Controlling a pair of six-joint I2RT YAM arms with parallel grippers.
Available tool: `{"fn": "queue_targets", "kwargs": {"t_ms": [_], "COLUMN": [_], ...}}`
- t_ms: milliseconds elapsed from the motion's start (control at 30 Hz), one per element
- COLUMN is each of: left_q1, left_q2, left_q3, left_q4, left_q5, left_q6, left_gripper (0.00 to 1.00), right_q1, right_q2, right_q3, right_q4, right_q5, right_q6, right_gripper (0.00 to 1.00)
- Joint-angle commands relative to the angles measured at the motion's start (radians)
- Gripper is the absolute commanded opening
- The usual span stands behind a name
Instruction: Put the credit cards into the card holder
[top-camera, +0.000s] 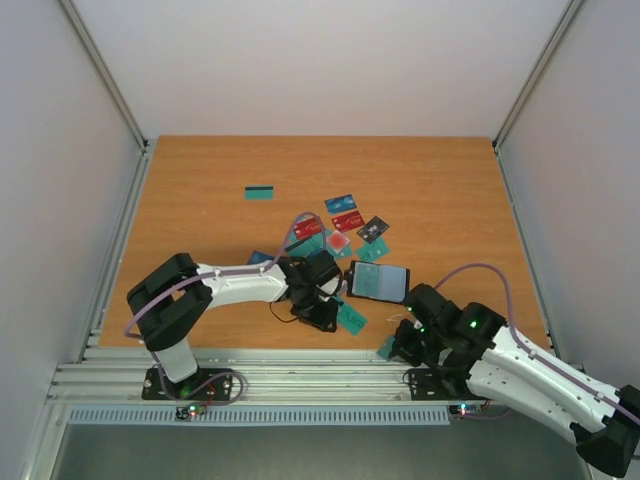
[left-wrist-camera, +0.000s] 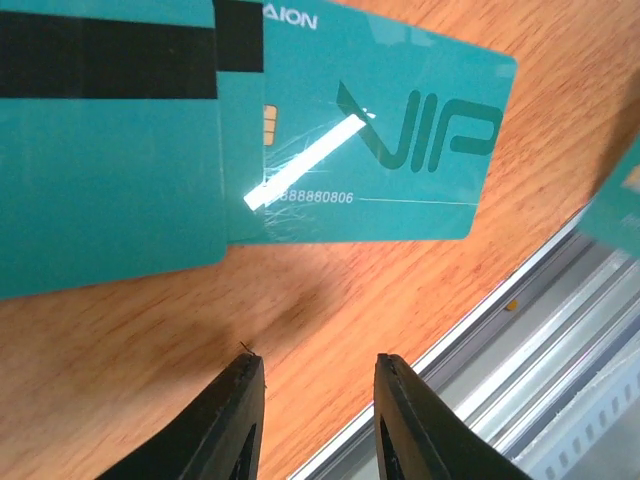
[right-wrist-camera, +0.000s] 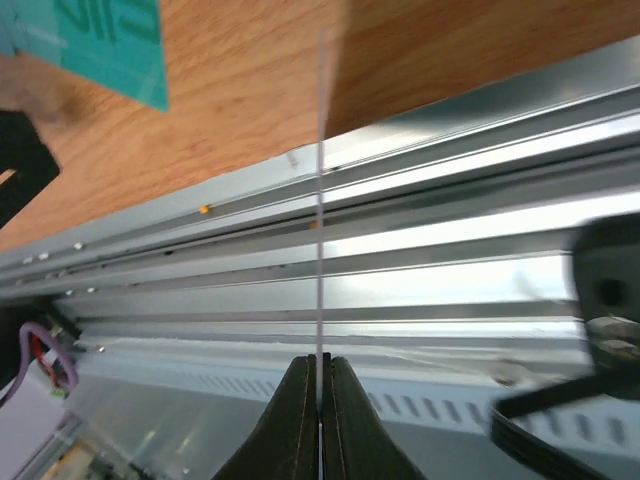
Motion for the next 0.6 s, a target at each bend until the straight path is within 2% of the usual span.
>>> {"fn": "queue_targets", "kwargs": {"t_ms": [0,233,400,567], "left_q1": [0.015,0.085,0.176,0.251], "left_q2": [-0.073,-0.229,-0.316,-0.336], "left_q3": [0.044,0.156,0.295,0.472], "left_q4": [-0.089,-0.257,-0.35,-0.348], "left_q5": [-0.059,-0.137,-0.175,-0.143], "left_q6": [0.028,0.027,-0.004,-0.08], "left_gripper": [0.32,0.36,0.43,0.46], "right_q1": [-0.058,-0.096,-0.233,-0.342], "right_q2": [-0.013,0.042,0.162,0.276], "right_q3": [0.131,0.358,0.527,0.673], "right_q4": [-0.286,-0.211,-0.07,0.175], "right_q5": [0.126,0.275,0.225,0.165], "right_q6": [-0.115,-0.283,-0.418,-0.405], "right_gripper": [0.01,0.01,0.01,0.01]}}
